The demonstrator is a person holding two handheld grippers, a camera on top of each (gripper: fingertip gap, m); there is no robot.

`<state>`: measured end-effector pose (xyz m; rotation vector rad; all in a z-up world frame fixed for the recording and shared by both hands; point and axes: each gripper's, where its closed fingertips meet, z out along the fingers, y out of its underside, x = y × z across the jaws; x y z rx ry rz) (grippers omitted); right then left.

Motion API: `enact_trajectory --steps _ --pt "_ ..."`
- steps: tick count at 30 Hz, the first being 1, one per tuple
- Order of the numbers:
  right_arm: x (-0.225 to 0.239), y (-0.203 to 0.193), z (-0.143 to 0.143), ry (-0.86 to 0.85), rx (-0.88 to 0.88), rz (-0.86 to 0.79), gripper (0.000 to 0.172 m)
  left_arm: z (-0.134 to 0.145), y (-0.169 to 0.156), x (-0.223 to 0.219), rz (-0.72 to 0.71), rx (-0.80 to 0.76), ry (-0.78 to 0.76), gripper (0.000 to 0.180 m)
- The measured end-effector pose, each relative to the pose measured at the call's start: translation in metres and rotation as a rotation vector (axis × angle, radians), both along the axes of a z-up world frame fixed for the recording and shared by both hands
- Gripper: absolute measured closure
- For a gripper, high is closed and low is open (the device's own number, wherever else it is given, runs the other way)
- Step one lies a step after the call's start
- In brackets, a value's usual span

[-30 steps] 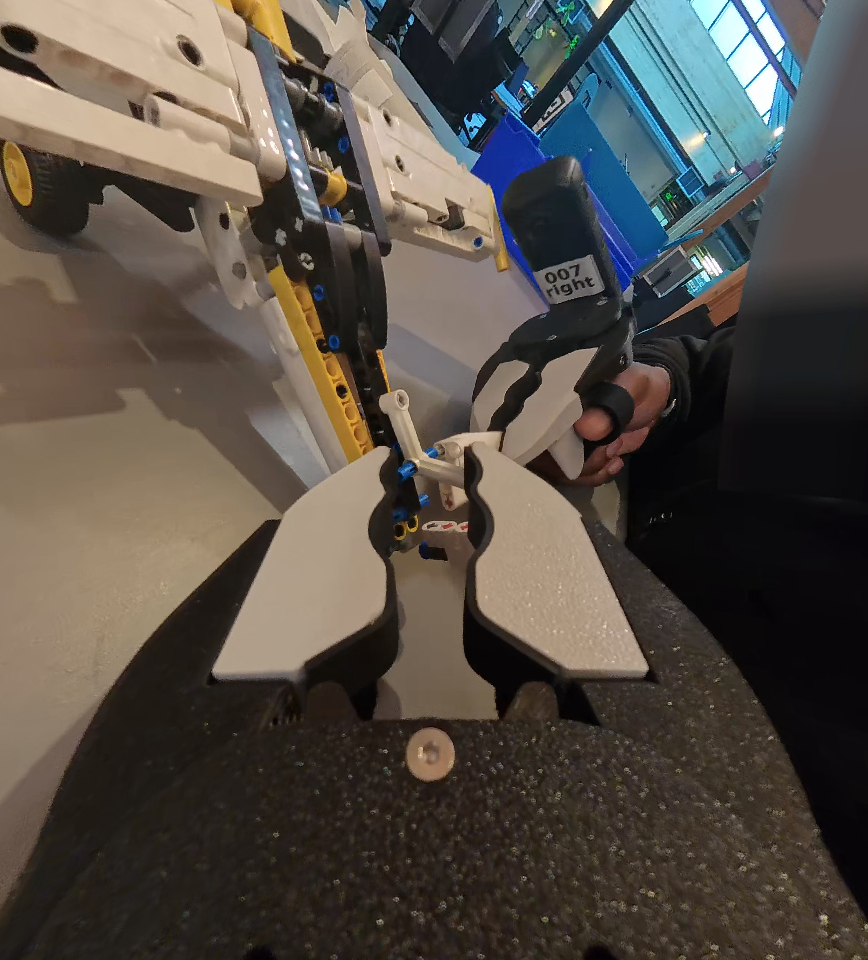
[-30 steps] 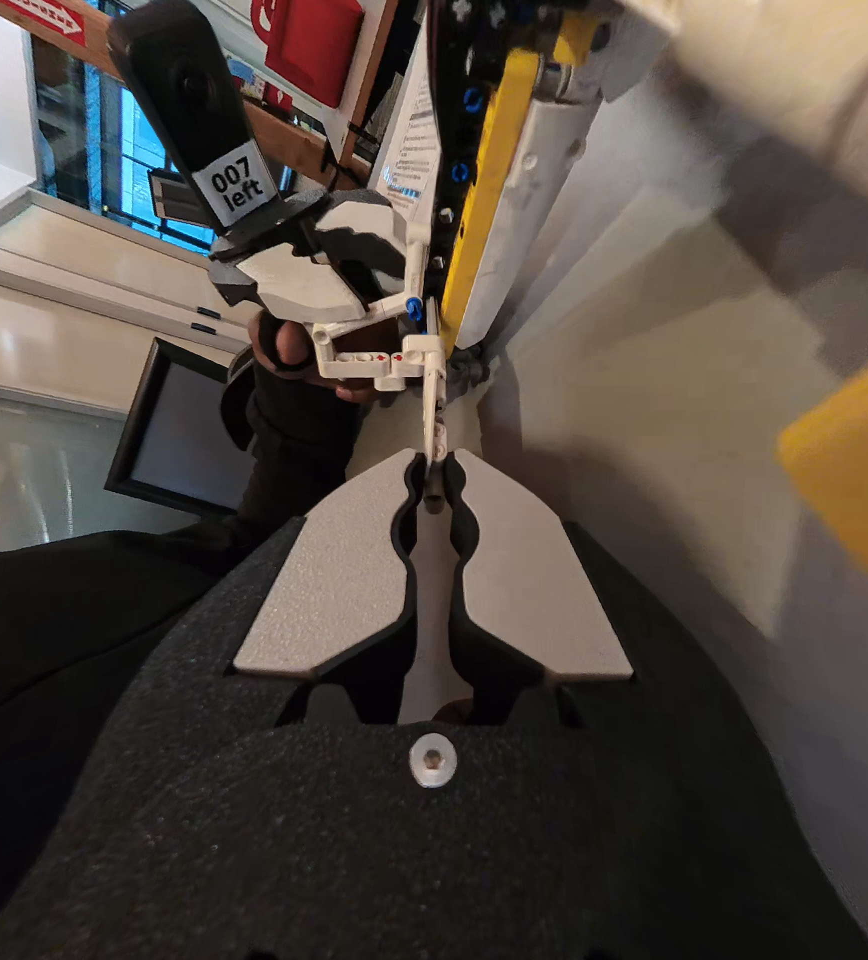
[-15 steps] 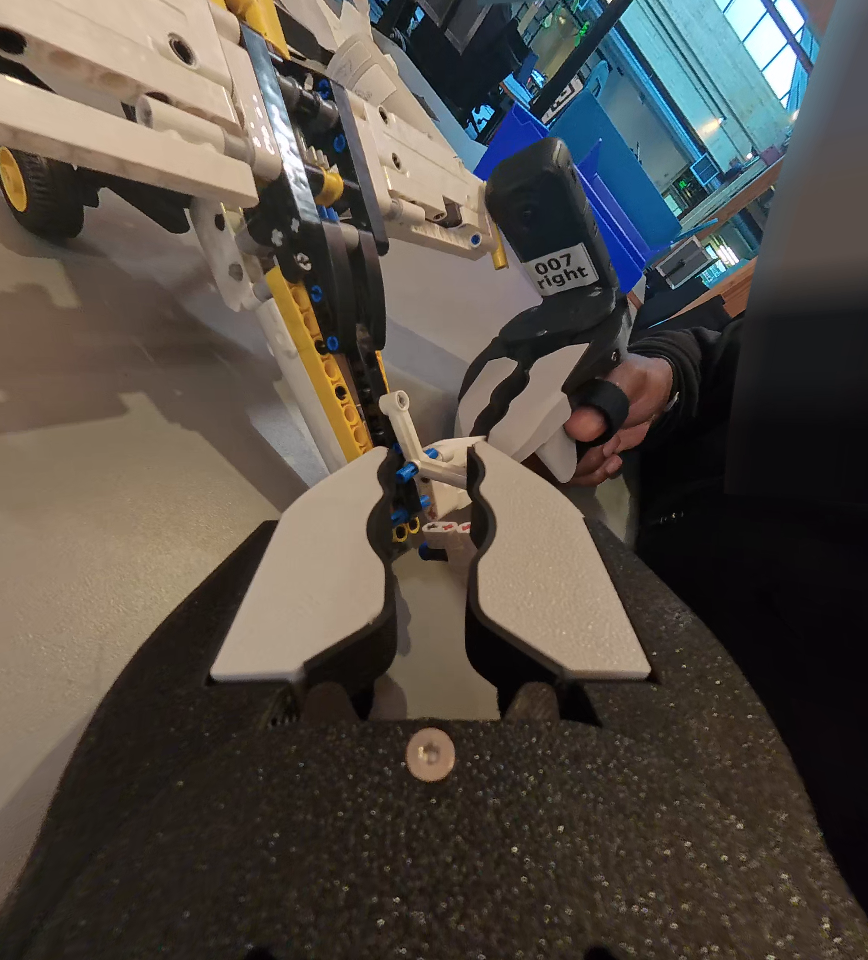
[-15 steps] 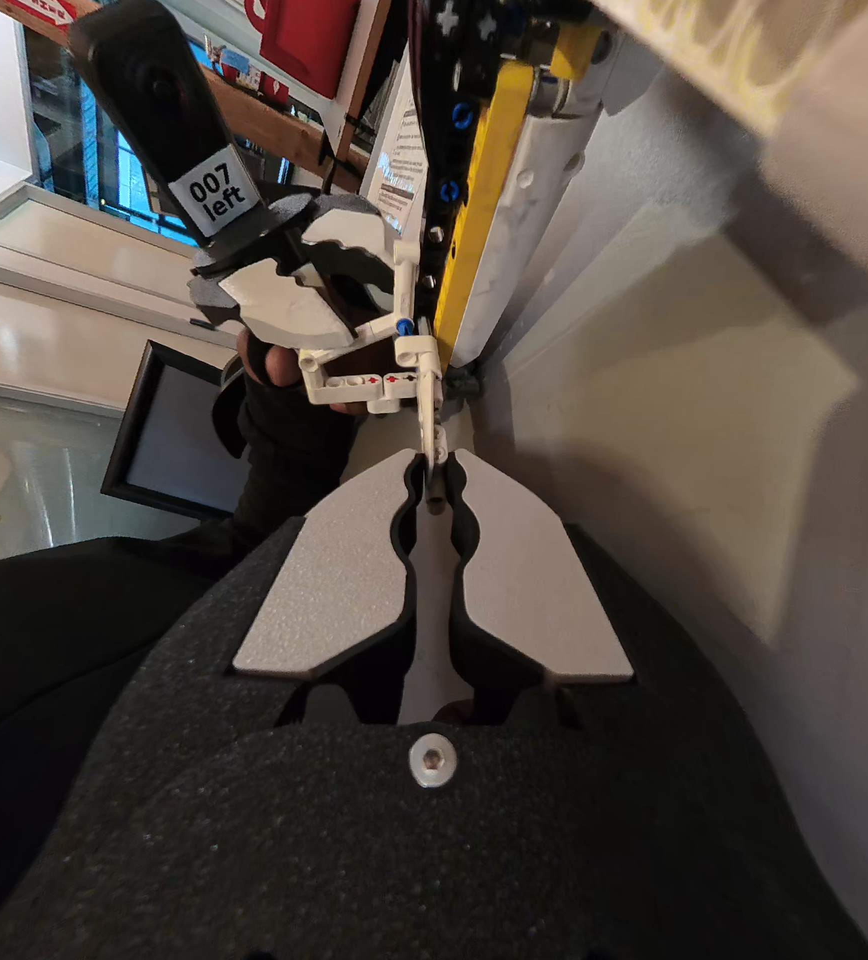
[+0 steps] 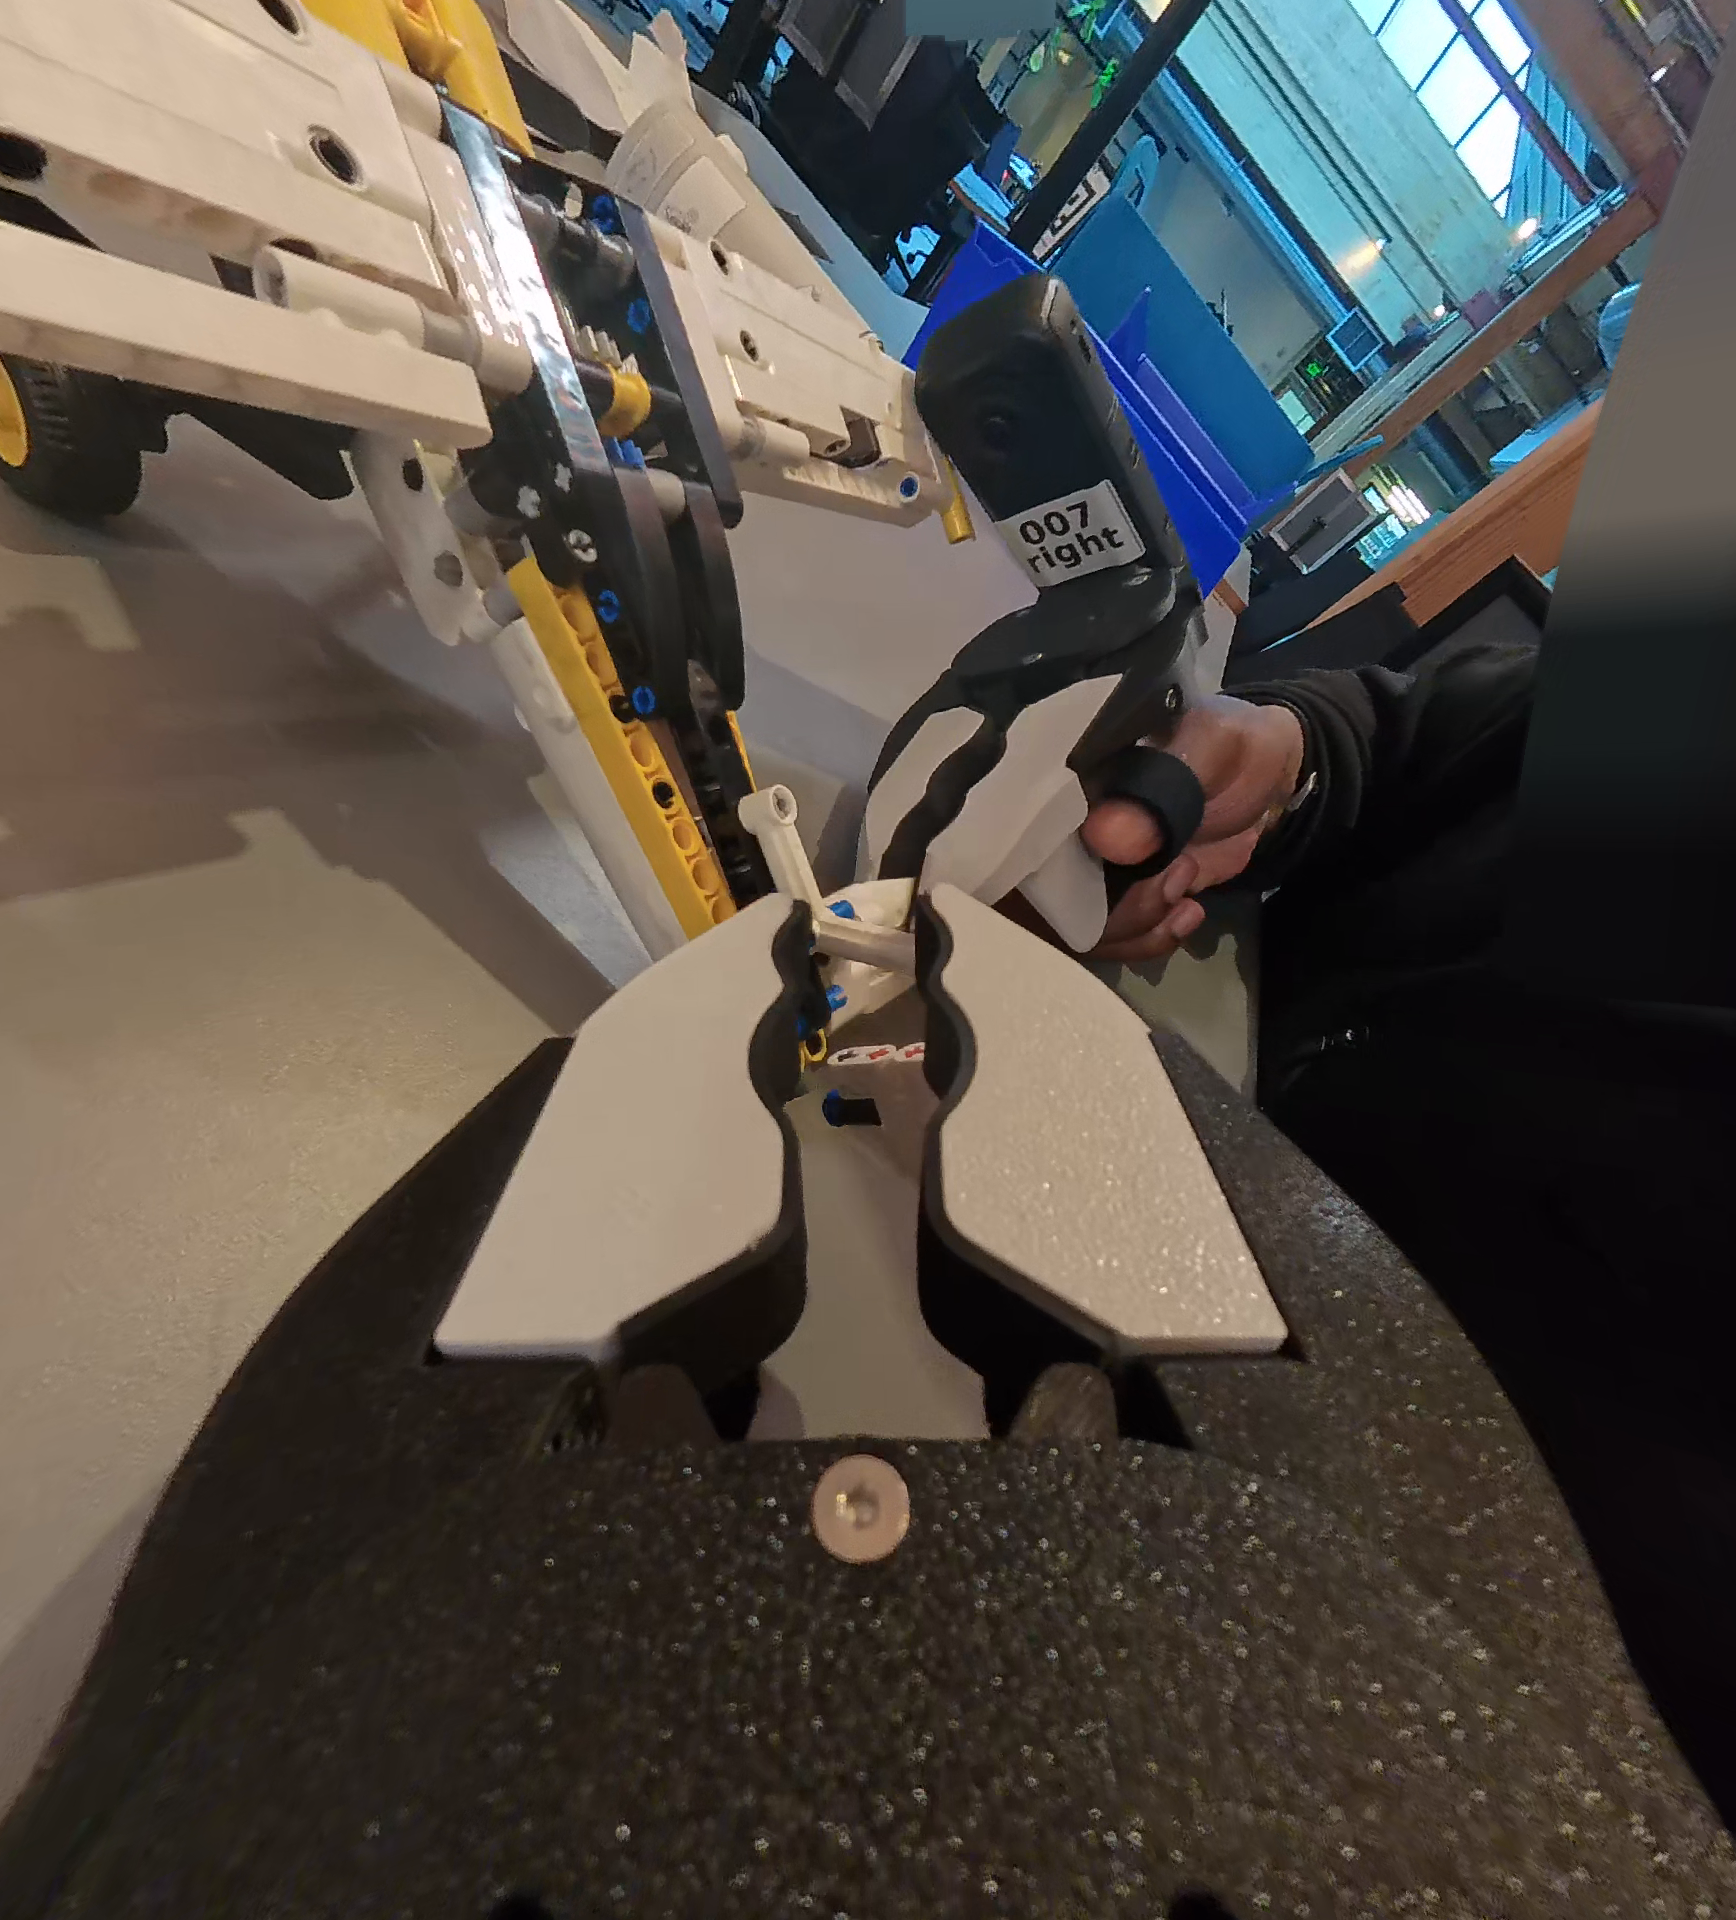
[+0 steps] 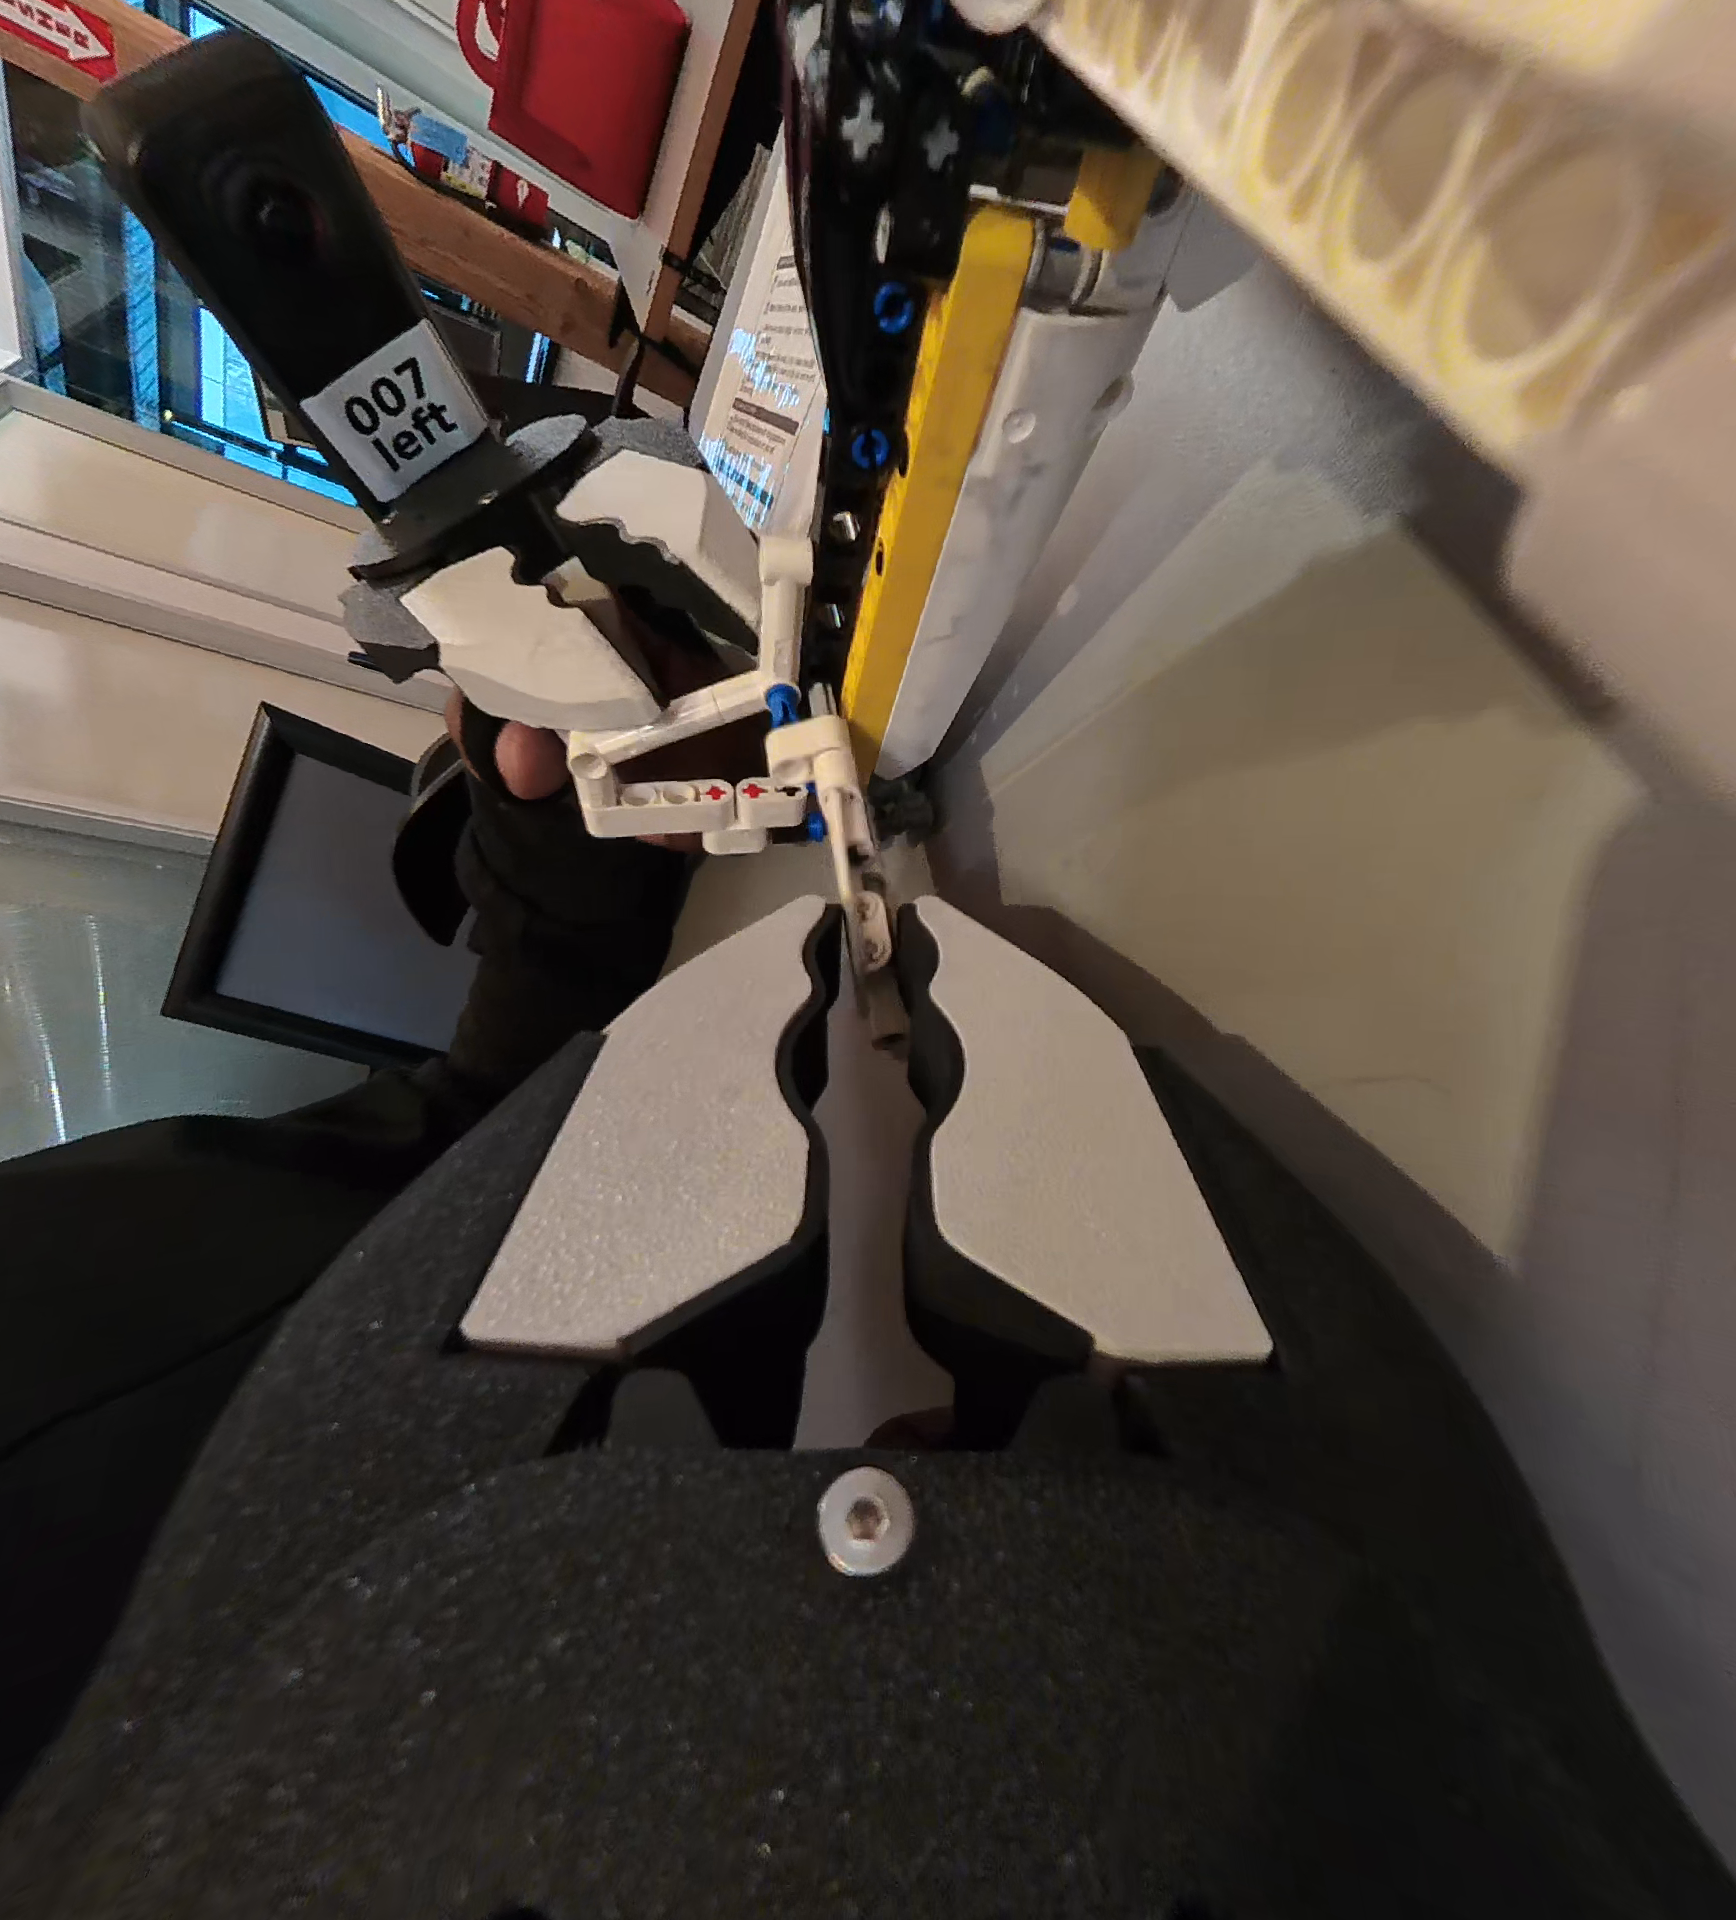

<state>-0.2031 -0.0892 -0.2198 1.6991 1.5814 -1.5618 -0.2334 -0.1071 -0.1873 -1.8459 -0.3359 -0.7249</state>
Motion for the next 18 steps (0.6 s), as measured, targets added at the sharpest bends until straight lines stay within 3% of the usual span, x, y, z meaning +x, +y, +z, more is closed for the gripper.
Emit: enact_trajectory --steps 12,18 --pt "-0.001 -0.002 0.0 -0.007 0.003 0.02 0.162 -0.005 0.0 -0.006 0.038 -0.032 0.007 0.161" --pt "0.0 -0.002 0.002 -0.015 -0.02 0.028 0.163 -0.007 -0.002 -0.011 0.027 -0.05 0.08 0.163"
